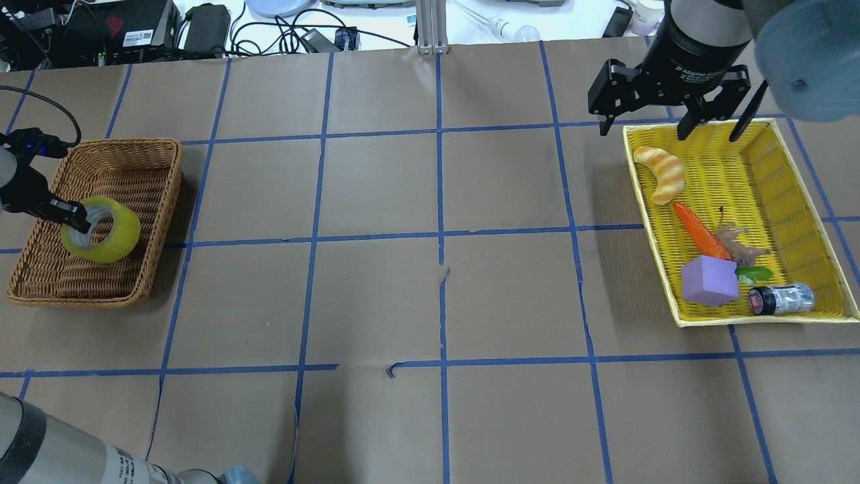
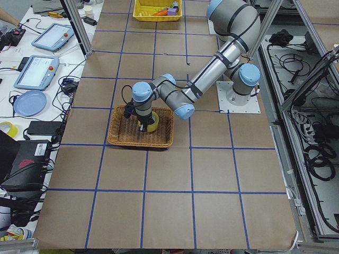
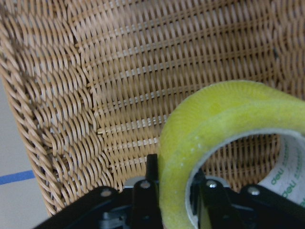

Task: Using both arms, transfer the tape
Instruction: 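Open the left gripper to release the tape in the basket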

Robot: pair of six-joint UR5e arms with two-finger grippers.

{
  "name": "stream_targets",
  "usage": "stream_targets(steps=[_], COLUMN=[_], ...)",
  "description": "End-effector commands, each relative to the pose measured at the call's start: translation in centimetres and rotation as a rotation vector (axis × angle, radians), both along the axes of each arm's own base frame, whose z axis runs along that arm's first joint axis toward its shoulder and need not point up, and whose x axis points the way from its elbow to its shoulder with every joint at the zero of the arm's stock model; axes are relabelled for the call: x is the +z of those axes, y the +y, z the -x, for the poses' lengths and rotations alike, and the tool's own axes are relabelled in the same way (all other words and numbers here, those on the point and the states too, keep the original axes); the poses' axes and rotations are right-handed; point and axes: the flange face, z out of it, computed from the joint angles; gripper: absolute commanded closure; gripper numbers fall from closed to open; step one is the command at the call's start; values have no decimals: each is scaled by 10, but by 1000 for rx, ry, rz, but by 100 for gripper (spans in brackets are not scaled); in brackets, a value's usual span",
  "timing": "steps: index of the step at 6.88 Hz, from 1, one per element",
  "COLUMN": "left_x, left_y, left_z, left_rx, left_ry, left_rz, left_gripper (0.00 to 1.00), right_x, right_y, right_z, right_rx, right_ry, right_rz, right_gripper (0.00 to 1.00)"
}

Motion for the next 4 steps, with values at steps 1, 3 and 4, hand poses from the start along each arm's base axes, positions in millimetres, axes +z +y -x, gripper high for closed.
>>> stream_targets(steps=[1, 3, 4], left_x=[-6, 0, 11], left_y=[-6, -11, -11], left_z=[-5, -8, -8], left_rx=[5, -10, -4], left_ry=[-17, -32, -45], left_rz=[52, 94, 111], left_gripper=[9, 0, 0], right_x=[0, 0, 0], right_y=[0, 0, 0], right_z=[0, 1, 1], right_rx=[-2, 0, -1], right_ry=[2, 5, 8], right_rz=[0, 0, 0], right_gripper=[0, 0, 0])
